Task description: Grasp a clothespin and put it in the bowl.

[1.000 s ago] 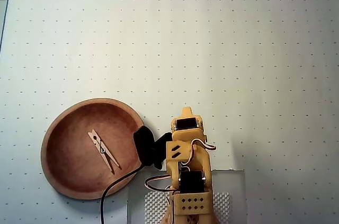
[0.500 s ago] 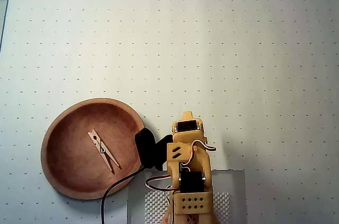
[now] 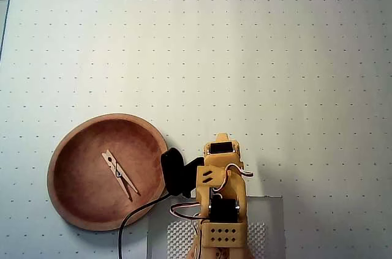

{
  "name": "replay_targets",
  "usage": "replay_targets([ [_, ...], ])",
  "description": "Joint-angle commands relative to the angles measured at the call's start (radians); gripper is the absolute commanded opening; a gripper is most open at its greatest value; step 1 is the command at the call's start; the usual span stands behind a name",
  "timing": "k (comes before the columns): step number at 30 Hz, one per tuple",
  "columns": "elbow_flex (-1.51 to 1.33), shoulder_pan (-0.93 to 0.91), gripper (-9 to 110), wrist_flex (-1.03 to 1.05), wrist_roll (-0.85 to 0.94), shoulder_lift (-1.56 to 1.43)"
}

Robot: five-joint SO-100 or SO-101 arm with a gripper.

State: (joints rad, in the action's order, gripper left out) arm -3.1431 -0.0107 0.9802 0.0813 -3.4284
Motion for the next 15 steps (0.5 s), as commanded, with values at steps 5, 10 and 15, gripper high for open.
replay_targets([
  [5, 0.017, -0.005, -3, -0.003, -0.002, -0.015],
  [10, 0.017, -0.006, -3, 0.000, -0.002, -0.015],
  [15, 0.017, -0.003, -3, 0.000, -0.008, -0.017],
])
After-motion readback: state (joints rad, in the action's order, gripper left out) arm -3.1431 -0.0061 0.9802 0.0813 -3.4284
